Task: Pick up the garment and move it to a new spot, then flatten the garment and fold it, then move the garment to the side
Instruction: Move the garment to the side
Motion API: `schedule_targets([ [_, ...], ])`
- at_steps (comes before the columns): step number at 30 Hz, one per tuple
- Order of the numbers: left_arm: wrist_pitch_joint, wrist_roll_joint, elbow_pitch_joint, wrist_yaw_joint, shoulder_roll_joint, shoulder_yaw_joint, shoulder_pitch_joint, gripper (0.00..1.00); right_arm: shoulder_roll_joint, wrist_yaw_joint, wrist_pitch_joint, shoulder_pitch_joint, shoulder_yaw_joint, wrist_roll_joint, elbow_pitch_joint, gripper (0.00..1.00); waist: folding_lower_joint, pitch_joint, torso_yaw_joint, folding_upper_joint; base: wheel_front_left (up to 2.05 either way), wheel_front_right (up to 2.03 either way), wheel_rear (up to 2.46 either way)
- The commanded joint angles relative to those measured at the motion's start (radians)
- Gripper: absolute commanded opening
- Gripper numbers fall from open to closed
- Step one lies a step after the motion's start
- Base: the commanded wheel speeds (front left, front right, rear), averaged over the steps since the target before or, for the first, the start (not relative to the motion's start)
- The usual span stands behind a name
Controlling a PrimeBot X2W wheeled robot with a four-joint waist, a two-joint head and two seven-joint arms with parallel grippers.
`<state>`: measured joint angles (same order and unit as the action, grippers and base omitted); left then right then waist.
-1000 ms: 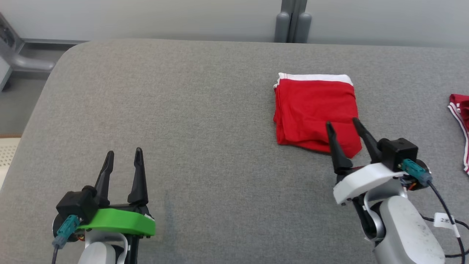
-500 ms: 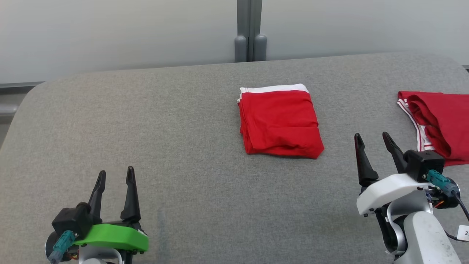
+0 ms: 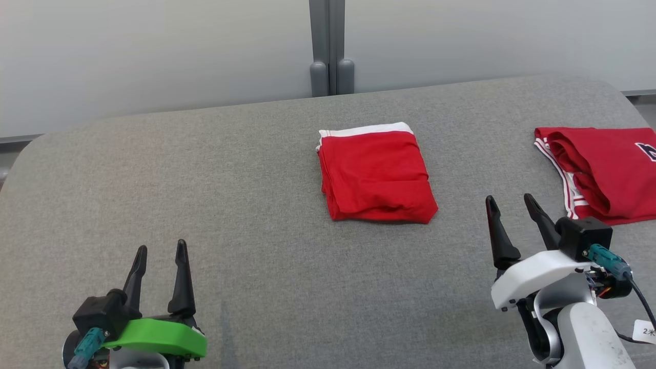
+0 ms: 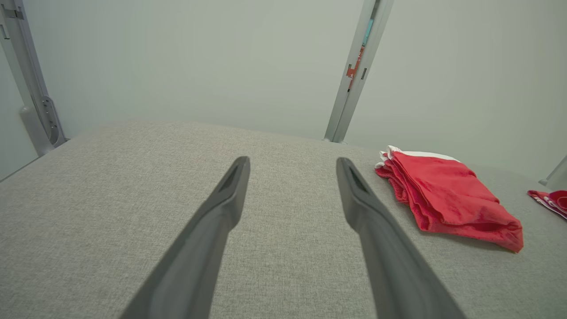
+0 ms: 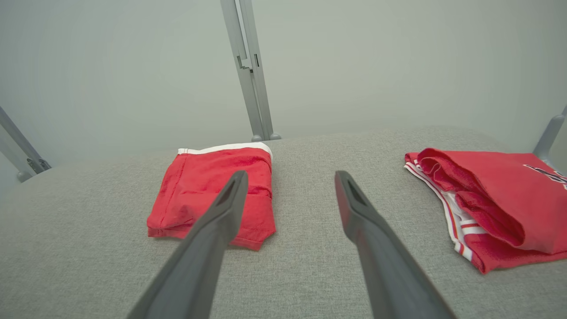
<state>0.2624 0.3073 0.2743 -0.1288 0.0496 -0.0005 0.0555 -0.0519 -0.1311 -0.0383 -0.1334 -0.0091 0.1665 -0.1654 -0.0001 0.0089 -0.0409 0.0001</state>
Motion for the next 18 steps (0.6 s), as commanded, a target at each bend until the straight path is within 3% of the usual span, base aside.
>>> schedule_targets([
  [1, 0.003, 0.004, 0.000, -0.002, 0.003, 0.001, -0.007, 1.00, 0.000, 0.001, -0.003, 0.012, 0.004, 0.002, -0.003, 1.00, 0.0001, 0.002, 0.004, -0.0001, 0.00, 0.00, 0.00],
  [10, 0.003, -0.004, 0.009, -0.002, 0.006, -0.019, 0.008, 1.00, 0.000, 0.001, -0.005, 0.013, -0.001, 0.007, -0.015, 1.00, 0.0001, 0.003, 0.027, -0.0001, 0.00, 0.00, 0.00],
  [18, 0.003, -0.012, -0.003, -0.002, 0.008, -0.042, 0.031, 1.00, -0.040, 0.001, 0.109, -0.090, -0.015, 0.021, -0.065, 1.00, 0.0001, 0.030, 0.064, -0.0001, 0.00, 0.00, 0.00],
])
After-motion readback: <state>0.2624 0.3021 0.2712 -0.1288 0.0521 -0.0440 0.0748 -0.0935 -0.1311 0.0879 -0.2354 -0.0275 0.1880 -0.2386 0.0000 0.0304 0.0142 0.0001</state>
